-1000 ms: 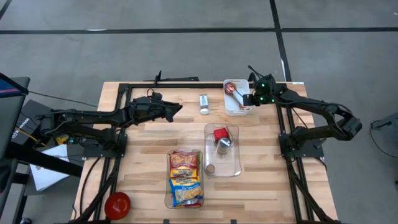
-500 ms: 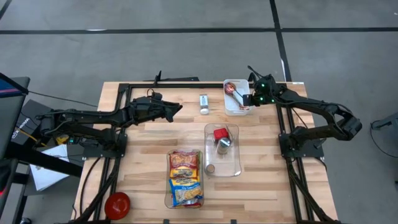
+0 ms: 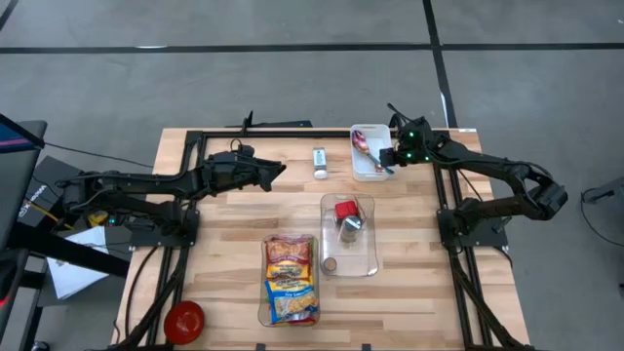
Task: Pick & Place Food Item
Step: Put the blue spoon into the white bin
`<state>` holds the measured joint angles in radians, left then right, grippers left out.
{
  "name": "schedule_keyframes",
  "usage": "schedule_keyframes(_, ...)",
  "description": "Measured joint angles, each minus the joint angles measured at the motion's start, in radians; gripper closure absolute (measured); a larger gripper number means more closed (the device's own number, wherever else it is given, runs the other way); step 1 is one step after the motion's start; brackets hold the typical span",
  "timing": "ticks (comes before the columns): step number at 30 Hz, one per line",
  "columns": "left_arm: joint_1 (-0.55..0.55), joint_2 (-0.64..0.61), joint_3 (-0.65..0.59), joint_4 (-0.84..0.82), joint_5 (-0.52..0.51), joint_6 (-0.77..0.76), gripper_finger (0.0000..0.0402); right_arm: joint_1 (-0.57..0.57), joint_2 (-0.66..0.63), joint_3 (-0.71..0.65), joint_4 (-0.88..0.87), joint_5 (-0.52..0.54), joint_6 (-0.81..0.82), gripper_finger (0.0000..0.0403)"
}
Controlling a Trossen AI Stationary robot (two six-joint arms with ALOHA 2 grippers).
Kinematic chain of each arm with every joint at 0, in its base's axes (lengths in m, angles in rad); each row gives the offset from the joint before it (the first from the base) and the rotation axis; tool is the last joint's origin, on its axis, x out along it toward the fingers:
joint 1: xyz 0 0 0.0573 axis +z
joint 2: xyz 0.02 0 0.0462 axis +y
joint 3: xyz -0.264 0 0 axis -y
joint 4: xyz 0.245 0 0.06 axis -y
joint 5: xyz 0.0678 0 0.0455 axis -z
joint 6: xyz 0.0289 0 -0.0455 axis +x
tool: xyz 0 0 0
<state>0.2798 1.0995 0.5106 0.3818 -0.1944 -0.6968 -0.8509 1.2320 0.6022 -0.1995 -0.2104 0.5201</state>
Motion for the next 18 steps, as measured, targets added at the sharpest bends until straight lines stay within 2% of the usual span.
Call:
schedule_keyframes(5,0.0,0.0,0.0,0.0,0.0,0.0,0.0243,0.0,-0.009,0.0,0.011,0.002,-0.004,0.0255)
schedule_keyframes(10,0.0,0.0,0.0,0.0,0.0,-0.013,0.0243,0.0,-0.026,0.0,0.015,0.0,-0.004,0.0233)
schedule_keyframes(15,0.0,0.0,0.0,0.0,0.0,-0.014,0.0243,0.012,-0.03,0.0,0.01,-0.026,-0.007,0.0238)
schedule_keyframes(18,0.0,0.0,0.0,0.0,0.0,-0.014,0.0243,0.035,-0.03,0.0,-0.009,-0.027,-0.015,0.026)
